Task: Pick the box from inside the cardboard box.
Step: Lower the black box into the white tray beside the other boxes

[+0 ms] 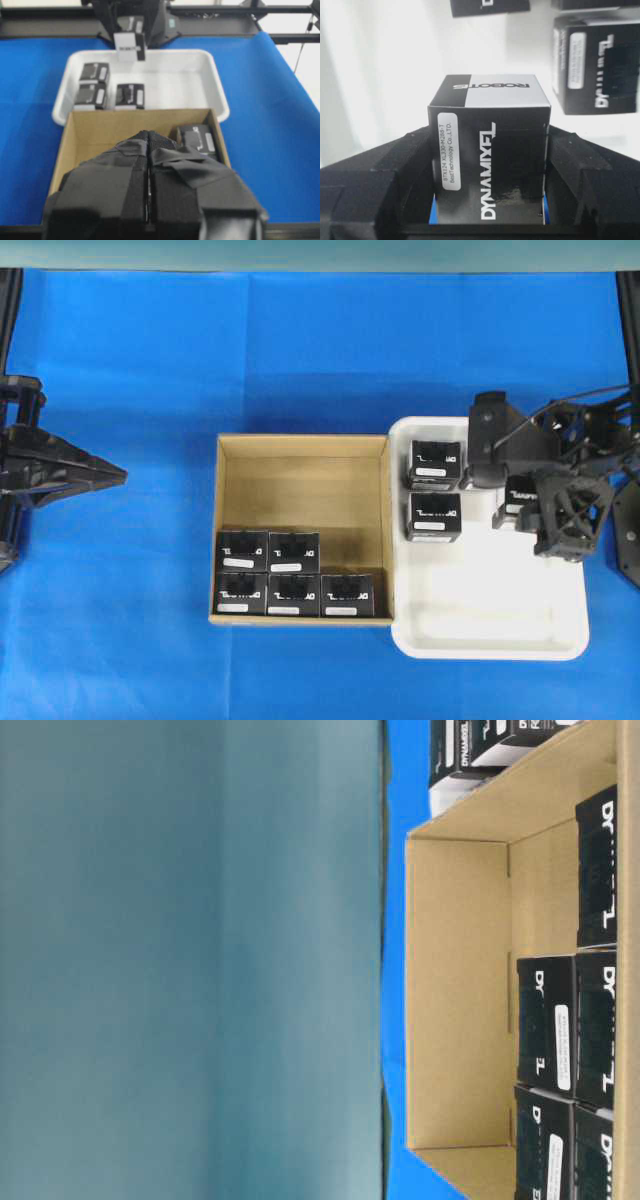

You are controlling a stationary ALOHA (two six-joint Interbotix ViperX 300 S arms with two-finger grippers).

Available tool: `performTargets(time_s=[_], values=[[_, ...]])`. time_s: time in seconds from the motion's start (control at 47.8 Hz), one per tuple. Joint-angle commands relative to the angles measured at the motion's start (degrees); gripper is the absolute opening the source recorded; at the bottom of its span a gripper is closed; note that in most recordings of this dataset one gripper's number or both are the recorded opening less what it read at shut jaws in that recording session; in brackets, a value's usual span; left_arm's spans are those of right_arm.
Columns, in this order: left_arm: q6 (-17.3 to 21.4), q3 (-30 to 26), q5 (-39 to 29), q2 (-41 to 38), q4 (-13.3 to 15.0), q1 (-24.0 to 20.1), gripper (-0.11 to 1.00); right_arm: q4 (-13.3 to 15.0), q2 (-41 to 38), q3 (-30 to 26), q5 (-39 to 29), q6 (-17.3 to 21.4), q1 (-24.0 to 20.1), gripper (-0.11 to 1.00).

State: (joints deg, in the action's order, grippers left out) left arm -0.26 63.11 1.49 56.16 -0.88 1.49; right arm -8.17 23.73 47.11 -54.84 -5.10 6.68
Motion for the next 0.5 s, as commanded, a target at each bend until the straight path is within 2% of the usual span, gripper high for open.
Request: performTargets(time_s=[0.0, 0.481], values=[[0.0, -1.49, 0.26, -0.35, -0.09, -0.09, -0.04, -0.09, -1.23, 0.97, 2.55, -0.18, -0.7, 0.63], [0.0, -1.58, 0.26, -0.35, -0.09, -0.09, -0.04, 0.79, -9.84, 2.81, 11.6, -0.79, -2.2, 0.63]])
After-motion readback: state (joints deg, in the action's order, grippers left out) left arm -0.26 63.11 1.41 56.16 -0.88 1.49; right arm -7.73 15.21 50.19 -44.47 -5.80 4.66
